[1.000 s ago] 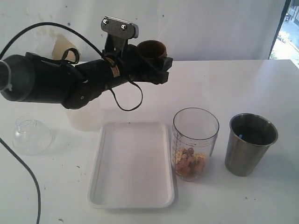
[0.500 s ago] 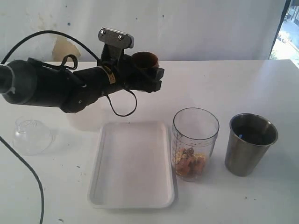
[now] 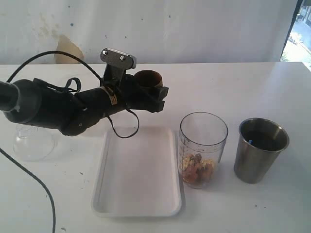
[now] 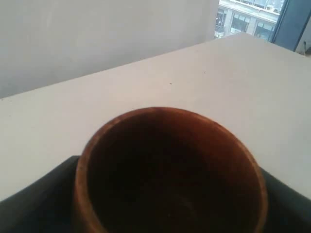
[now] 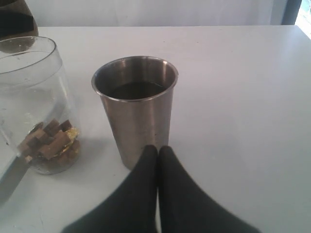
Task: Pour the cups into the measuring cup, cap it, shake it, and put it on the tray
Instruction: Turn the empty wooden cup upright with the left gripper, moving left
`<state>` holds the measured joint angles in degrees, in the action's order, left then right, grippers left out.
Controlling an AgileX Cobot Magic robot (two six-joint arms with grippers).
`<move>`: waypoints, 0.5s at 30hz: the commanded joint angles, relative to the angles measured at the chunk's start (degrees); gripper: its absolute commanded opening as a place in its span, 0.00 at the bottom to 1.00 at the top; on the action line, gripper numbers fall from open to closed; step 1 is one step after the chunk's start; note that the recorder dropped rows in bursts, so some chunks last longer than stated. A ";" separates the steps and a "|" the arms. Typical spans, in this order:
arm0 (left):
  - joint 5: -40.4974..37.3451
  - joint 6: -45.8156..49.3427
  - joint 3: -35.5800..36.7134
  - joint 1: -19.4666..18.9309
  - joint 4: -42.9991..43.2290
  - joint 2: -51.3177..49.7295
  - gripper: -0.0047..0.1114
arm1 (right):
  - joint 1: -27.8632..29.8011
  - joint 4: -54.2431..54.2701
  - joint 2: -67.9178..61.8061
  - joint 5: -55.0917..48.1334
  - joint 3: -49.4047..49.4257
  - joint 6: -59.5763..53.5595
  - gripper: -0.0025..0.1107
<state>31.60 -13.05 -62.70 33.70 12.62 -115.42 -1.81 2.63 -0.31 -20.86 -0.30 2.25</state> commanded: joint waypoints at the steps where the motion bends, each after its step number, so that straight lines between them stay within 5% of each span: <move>1: 4.51 -0.02 0.06 0.09 -0.88 -3.57 0.04 | 0.13 -0.09 0.31 0.67 0.30 -0.02 0.02; 15: -4.24 3.02 -7.03 -1.06 -1.97 -8.14 0.04 | 0.13 -0.09 0.31 0.67 0.30 -0.02 0.02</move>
<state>27.58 -10.76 -68.91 32.62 10.98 -123.50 -1.81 2.63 -0.31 -20.86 -0.30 2.25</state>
